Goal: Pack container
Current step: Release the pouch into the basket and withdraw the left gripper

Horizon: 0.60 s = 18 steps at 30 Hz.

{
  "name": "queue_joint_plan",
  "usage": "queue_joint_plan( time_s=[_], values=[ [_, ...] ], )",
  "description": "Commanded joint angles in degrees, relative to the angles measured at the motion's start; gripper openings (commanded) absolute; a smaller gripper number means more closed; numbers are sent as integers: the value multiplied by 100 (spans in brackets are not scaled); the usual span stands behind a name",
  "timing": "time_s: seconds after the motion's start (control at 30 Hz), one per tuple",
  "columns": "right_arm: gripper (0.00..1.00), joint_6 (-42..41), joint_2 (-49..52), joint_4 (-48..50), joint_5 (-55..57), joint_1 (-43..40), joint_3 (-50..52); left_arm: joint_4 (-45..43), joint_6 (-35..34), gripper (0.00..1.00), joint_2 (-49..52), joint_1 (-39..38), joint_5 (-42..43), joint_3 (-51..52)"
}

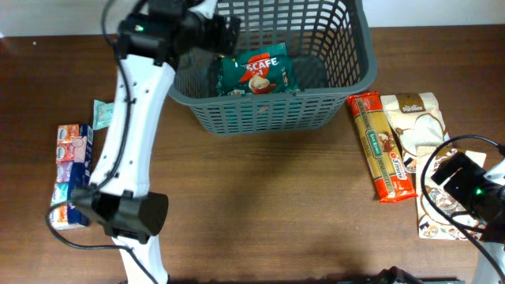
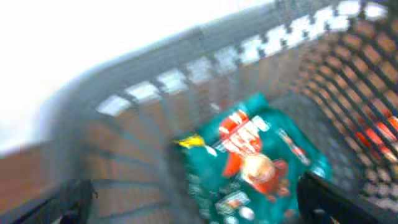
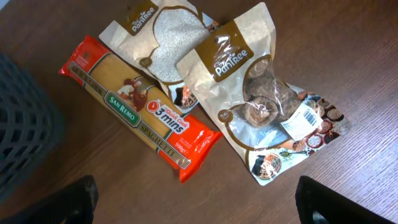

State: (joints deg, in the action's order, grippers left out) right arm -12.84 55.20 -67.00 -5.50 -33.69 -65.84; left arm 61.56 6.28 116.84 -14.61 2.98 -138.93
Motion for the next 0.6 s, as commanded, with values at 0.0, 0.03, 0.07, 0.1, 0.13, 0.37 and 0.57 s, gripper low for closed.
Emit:
queue_joint_plan(
  time_s=[0.0, 0.03, 0.07, 0.1, 0.13, 0.37, 0.57],
  values=[
    [99, 59, -7, 37, -31, 37, -125, 516, 372, 100, -737, 15, -1749, -1038],
    [99, 59, -7, 39, -28, 37, -125, 785, 369, 100, -868, 33, -2159, -1281],
    [99, 59, -7, 52, -31, 37, -125, 1082, 367, 99, -1014, 81, -2461, -1499],
    [99, 59, -7, 63, -31, 37, -125, 1338, 363, 99, -1143, 144, -2594, -1648],
    [99, 59, -7, 79, -33, 37, -125, 1650, 262, 100, -1303, 256, -2649, -1779],
    [99, 52, -7, 96, -35, 37, -125, 3512, -953, 100, -2028, 1276, -1906, -1665],
    [99, 50, -7, 72, -35, 44, -125, 3510, -955, 100, -2855, 1790, -1338, 63]
  ],
)
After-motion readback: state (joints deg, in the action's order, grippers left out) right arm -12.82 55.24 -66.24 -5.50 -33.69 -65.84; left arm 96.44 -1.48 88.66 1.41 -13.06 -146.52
